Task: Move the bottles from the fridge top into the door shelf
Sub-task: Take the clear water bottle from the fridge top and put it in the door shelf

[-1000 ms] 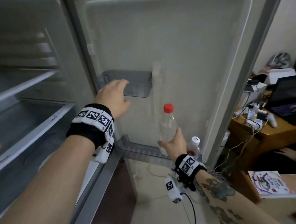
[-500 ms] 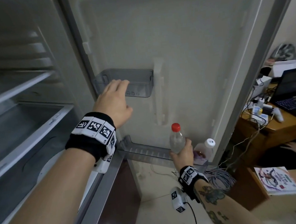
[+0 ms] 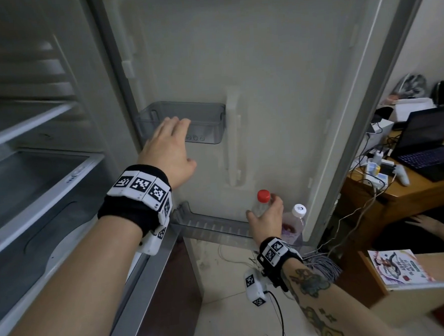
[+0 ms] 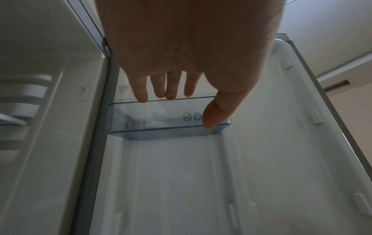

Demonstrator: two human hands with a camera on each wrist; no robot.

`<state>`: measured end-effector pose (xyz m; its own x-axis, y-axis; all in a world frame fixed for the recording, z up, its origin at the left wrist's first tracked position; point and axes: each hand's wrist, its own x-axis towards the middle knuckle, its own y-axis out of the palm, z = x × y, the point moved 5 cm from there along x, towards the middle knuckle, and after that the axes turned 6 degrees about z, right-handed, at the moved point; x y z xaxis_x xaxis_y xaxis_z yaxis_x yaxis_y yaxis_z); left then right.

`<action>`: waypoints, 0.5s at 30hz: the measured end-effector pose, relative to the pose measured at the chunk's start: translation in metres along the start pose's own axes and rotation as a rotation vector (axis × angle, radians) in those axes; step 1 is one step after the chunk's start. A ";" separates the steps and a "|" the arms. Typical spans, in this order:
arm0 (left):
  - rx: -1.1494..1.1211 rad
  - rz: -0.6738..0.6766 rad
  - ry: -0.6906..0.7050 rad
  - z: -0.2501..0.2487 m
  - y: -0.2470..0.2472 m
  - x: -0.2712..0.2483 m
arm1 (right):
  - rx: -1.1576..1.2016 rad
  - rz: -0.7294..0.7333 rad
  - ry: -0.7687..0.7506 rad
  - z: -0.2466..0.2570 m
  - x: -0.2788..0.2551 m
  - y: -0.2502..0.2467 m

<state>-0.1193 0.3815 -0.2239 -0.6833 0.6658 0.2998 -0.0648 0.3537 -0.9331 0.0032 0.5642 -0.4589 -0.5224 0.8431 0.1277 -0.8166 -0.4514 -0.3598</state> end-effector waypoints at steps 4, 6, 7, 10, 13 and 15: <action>-0.004 0.018 -0.016 0.002 0.000 -0.001 | -0.021 0.018 -0.044 0.016 0.005 -0.002; 0.000 0.027 -0.019 0.001 0.000 -0.002 | -0.032 0.033 -0.053 0.023 0.007 -0.004; 0.006 0.029 -0.020 0.000 -0.001 -0.003 | -0.038 0.040 -0.057 0.027 0.007 -0.004; 0.022 0.035 -0.021 -0.002 -0.004 -0.005 | -0.052 0.051 -0.070 0.035 0.009 -0.006; 0.038 0.058 -0.026 -0.002 -0.007 -0.008 | -0.057 0.070 -0.074 0.044 0.008 -0.009; 0.032 0.065 -0.048 -0.001 -0.011 -0.012 | -0.059 0.064 -0.101 0.057 0.005 -0.015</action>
<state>-0.1102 0.3702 -0.2167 -0.7206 0.6542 0.2296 -0.0419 0.2894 -0.9563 -0.0010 0.5587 -0.3996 -0.5976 0.7781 0.1936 -0.7663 -0.4833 -0.4233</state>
